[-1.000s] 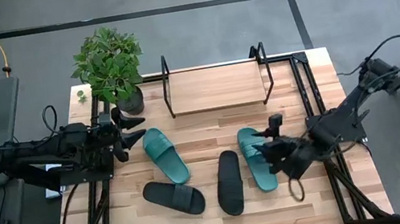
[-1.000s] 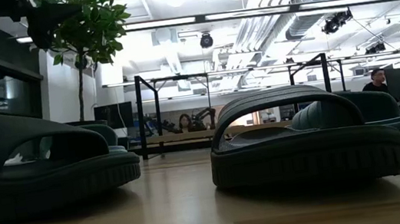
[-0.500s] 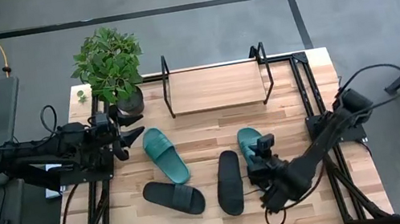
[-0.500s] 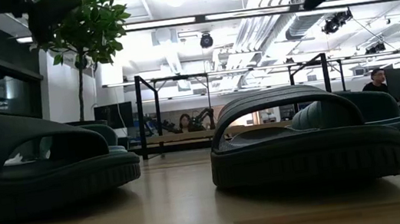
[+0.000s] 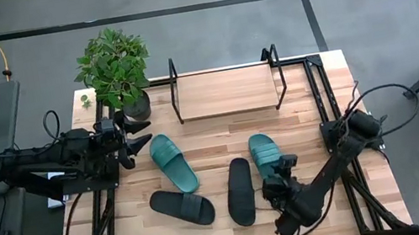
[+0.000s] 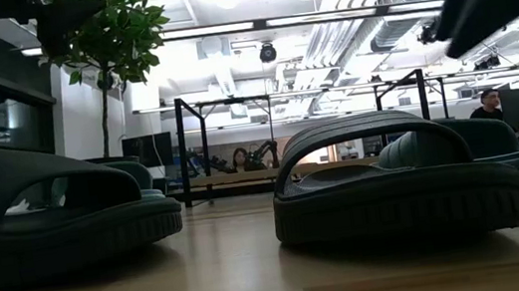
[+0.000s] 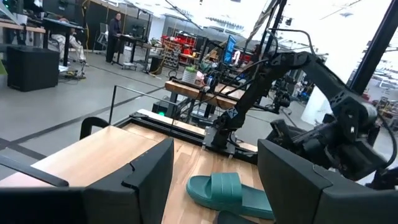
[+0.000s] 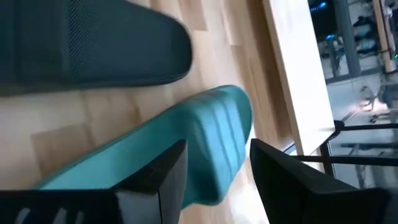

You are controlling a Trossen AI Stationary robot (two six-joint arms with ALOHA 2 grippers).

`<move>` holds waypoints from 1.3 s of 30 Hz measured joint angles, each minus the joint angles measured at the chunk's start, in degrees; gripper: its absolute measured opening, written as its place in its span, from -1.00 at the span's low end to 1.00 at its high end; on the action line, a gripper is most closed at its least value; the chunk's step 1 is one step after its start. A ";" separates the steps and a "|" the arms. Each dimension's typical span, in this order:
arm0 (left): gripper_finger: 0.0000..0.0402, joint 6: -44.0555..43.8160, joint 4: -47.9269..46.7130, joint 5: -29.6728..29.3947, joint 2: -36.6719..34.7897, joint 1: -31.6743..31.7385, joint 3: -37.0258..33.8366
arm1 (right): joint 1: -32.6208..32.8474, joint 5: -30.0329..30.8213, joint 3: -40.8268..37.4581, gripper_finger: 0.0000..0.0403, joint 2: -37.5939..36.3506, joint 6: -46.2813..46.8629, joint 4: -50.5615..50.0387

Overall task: Pick and place slides into the shelf
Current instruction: Put the right green slipper on the shelf

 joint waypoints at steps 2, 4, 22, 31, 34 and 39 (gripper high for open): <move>0.07 -0.80 -0.04 0.02 0.02 0.00 0.00 | 0.97 0.02 0.00 -0.18 1.18 -0.38 -0.14; 0.07 -1.08 -0.01 0.03 0.00 0.00 0.00 | 1.63 0.30 -0.02 -0.18 2.29 -0.46 -0.42; 0.07 -0.78 0.31 0.07 0.00 0.00 0.00 | -0.14 5.77 -0.04 -0.18 5.65 0.48 -0.95; 0.07 0.19 0.31 0.15 0.00 0.00 0.00 | -0.09 6.07 -5.02 -0.18 5.66 5.37 -0.50; 0.07 0.24 0.31 0.15 0.00 0.00 0.00 | -0.09 5.30 -7.90 -0.18 5.70 5.24 2.47; 0.07 0.35 0.31 0.13 0.00 0.00 0.00 | -0.09 4.34 -8.68 -0.18 5.68 5.18 2.83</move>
